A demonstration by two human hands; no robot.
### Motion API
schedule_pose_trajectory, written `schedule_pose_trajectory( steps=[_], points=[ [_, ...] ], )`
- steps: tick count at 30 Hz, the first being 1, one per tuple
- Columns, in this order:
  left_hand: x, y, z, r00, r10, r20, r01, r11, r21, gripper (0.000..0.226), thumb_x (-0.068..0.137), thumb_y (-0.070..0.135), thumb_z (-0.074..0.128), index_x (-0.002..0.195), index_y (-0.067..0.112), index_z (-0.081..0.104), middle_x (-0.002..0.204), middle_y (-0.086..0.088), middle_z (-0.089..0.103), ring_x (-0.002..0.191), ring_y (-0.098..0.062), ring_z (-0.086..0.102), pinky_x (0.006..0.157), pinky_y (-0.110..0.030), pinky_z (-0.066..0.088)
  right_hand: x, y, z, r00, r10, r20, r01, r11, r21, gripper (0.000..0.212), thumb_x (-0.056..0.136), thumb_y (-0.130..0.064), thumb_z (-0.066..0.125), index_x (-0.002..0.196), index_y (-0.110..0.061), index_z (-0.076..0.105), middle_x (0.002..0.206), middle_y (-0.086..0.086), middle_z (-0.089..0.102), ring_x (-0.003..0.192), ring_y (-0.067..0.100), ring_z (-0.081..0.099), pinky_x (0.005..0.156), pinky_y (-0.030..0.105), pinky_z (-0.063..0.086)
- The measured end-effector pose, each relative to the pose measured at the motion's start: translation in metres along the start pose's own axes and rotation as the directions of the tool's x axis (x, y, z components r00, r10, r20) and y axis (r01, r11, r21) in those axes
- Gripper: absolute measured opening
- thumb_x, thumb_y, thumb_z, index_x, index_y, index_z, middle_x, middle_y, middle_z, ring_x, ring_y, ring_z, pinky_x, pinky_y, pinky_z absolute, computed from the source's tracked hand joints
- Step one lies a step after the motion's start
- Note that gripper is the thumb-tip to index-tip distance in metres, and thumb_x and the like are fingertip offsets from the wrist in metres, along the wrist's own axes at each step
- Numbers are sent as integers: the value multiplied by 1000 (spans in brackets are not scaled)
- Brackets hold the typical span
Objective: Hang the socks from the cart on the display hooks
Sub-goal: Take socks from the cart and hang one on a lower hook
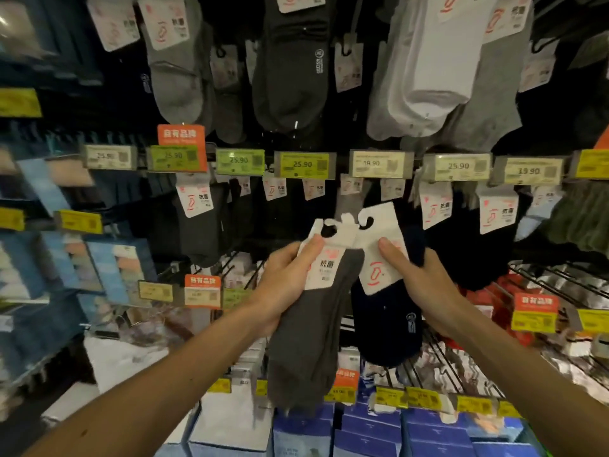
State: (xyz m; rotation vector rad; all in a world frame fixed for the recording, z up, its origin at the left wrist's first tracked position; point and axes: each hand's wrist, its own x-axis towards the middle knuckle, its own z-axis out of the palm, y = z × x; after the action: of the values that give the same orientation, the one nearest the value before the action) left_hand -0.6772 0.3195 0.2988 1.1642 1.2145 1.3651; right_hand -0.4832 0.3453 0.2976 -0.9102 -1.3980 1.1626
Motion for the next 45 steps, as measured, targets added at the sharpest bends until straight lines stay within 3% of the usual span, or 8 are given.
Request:
schedule_pose_trajectory(
  steps=[4, 10, 16, 20, 30, 36, 41, 45],
  points=[
    [-4, -31, -23, 1000, 15, 11, -16, 997, 76, 16, 99, 26, 59, 104, 15, 69, 99, -6, 77, 93, -22, 73, 81, -36, 57, -6, 38, 16, 997, 79, 7, -77, 990, -114, 12, 88, -29, 70, 99, -24, 75, 94, -1, 78, 85, 17, 75, 78, 35, 58],
    [0, -54, -41, 998, 32, -44, -26, 991, 132, 9, 99, 17, 59, 107, 21, 59, 93, -3, 74, 75, -8, 73, 61, -23, 57, -10, 65, 26, 996, 90, 12, -87, 981, -174, 12, 89, -17, 72, 101, -19, 71, 89, -4, 78, 80, 12, 75, 62, 19, 55],
    [26, -55, -23, 990, 126, -57, -114, 977, 180, 5, 102, 24, 53, 100, 23, 57, 93, -2, 72, 82, -9, 73, 71, -31, 59, -4, 58, 17, 994, 38, -106, -48, 995, -91, 8, 93, -17, 67, 97, -23, 67, 80, -13, 76, 73, 4, 73, 57, 14, 52],
    [44, -49, -4, 991, 127, -44, -120, 983, 140, 12, 102, 25, 54, 104, 14, 60, 97, -6, 72, 91, -17, 72, 72, -29, 59, 1, 51, 1, 982, 39, -185, -52, 996, -69, 7, 95, -27, 63, 100, -24, 67, 93, -3, 77, 83, 13, 75, 68, 25, 58],
    [55, -48, 18, 986, 161, -43, -151, 971, 183, 10, 102, 23, 54, 99, 19, 62, 105, -14, 72, 96, -27, 71, 87, -55, 57, 5, 51, -36, 980, 11, -198, -41, 988, -149, 2, 95, -18, 65, 96, -20, 64, 96, 2, 74, 83, 14, 73, 68, 27, 56],
    [52, -48, 23, 988, 154, -24, -144, 959, 243, 20, 105, 28, 46, 98, 18, 61, 93, -13, 69, 76, -18, 69, 64, -35, 55, 5, 56, -39, 979, -2, -202, -34, 984, -177, 4, 95, -16, 64, 91, -16, 64, 88, 3, 74, 75, 14, 72, 65, 29, 55],
    [47, -52, 17, 989, 143, -29, -132, 961, 243, 20, 105, 27, 48, 97, 15, 61, 80, -5, 68, 69, -14, 66, 58, -30, 52, 7, 64, -21, 979, -4, -204, -28, 988, -152, 10, 96, -23, 62, 100, -13, 65, 90, 5, 75, 75, 16, 73, 65, 31, 59],
    [44, -45, 1, 984, 162, -74, -140, 959, 247, 19, 105, 28, 48, 91, 20, 60, 93, -20, 69, 79, -28, 69, 68, -44, 56, 14, 64, -1, 977, -32, -213, -2, 988, -155, 7, 96, -23, 62, 96, -17, 66, 85, 0, 74, 68, 6, 71, 55, 18, 53]
  ],
)
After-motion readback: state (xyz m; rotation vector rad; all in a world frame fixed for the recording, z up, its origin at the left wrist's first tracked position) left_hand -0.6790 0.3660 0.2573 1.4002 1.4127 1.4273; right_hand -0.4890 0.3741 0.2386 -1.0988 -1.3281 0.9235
